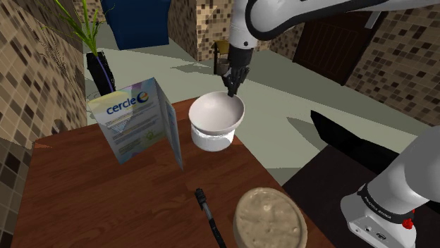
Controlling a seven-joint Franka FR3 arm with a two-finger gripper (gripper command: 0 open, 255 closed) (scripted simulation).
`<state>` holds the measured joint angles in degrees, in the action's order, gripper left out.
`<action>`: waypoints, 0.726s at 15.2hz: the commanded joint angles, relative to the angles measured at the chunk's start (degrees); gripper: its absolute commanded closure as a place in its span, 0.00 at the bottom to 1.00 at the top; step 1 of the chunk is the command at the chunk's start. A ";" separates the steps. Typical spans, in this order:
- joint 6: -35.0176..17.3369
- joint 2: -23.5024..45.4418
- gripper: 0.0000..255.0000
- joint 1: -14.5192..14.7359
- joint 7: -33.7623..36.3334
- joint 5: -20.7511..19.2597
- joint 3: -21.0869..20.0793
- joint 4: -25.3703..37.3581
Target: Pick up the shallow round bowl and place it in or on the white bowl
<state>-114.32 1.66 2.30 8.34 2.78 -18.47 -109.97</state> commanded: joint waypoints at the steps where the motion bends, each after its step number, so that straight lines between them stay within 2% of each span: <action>1: 1.84 2.76 1.00 -0.96 -1.63 -0.85 0.97 4.41; 6: 6.79 10.78 1.00 -2.80 -5.06 -2.80 2.92 16.93; 11: 3.09 11.22 1.00 -2.82 -5.13 -2.90 2.98 13.64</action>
<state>-110.64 12.72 -0.49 3.27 -0.08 -15.52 -95.94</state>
